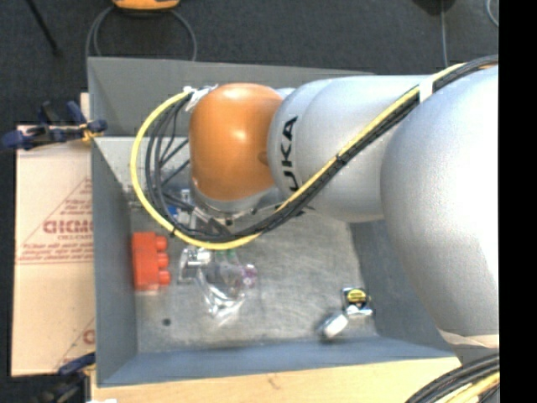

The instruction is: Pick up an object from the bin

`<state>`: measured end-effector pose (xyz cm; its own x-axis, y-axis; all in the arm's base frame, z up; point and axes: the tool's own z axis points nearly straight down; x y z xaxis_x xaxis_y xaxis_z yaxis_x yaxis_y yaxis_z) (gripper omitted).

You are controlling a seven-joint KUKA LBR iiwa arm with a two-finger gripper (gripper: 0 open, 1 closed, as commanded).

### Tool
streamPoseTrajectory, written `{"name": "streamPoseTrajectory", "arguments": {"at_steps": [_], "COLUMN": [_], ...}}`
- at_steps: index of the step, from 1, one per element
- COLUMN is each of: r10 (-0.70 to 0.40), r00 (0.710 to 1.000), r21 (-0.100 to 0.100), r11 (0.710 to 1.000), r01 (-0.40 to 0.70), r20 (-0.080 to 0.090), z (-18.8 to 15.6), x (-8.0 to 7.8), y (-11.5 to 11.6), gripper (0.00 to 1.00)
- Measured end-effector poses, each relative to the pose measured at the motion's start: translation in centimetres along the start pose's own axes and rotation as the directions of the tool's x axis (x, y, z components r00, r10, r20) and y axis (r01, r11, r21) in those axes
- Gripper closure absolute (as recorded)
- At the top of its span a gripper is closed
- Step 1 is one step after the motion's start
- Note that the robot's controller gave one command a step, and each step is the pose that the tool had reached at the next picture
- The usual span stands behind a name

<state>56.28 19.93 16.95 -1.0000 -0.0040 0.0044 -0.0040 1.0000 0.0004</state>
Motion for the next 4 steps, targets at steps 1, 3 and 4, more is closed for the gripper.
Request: {"name": "streamPoseTrajectory", "arguments": {"at_steps": [1,3,4], "r10": [-0.031,-0.042,-0.041], "r00": [0.999,0.999,0.999], "r21": [-0.002,-0.003,-0.002], "r11": [1.0,0.999,0.999], "r01": [0.031,0.042,0.042], "r20": [0.009,0.016,0.018], "z": [8.5,-2.4,-11.4], "x": [-2.3,-3.3,-5.9], "y": [1.1,2.5,1.2], "gripper": [0.0,1.0,1.0]}}
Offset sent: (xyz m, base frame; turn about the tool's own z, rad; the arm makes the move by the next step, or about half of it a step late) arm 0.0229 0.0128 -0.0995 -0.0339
